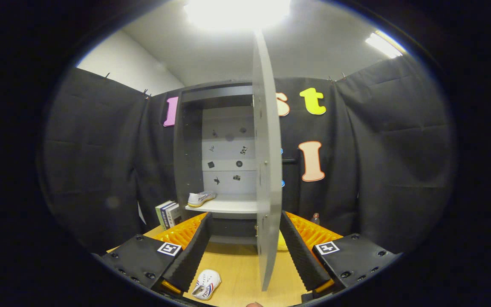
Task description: Open the shoe cabinet door, grab the shoes and put them into the shoe cabinet, then close the shoe cabinet door.
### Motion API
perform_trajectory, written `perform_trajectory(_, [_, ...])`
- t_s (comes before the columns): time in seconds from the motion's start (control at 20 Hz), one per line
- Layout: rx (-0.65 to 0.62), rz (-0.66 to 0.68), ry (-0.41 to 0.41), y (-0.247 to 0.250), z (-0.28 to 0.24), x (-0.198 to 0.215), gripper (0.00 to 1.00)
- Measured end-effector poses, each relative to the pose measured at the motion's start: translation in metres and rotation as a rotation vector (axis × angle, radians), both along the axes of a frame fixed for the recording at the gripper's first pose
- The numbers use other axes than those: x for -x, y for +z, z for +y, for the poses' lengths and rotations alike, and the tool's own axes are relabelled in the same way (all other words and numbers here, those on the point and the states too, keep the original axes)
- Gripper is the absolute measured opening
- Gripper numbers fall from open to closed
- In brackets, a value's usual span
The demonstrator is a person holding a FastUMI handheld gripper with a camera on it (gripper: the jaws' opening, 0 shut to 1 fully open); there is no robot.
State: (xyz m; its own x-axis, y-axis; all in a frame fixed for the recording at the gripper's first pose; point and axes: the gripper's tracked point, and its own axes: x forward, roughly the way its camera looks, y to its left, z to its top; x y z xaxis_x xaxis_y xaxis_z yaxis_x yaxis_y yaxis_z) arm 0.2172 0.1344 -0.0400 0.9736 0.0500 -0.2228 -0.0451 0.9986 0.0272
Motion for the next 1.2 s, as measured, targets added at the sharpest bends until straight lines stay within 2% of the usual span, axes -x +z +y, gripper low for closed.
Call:
perform_trajectory(0.25, [-0.046,0.095,0.091,-0.052,0.06,0.008,0.98])
perform_trajectory(0.55, [-0.053,0.209,0.154,-0.126,0.107,-0.001,0.98])
perform_trajectory(1.0, [-0.092,0.426,0.197,-0.244,0.158,-0.006,0.98])
perform_trajectory(1.2, [-0.055,0.52,0.214,-0.293,0.166,-0.003,0.99])
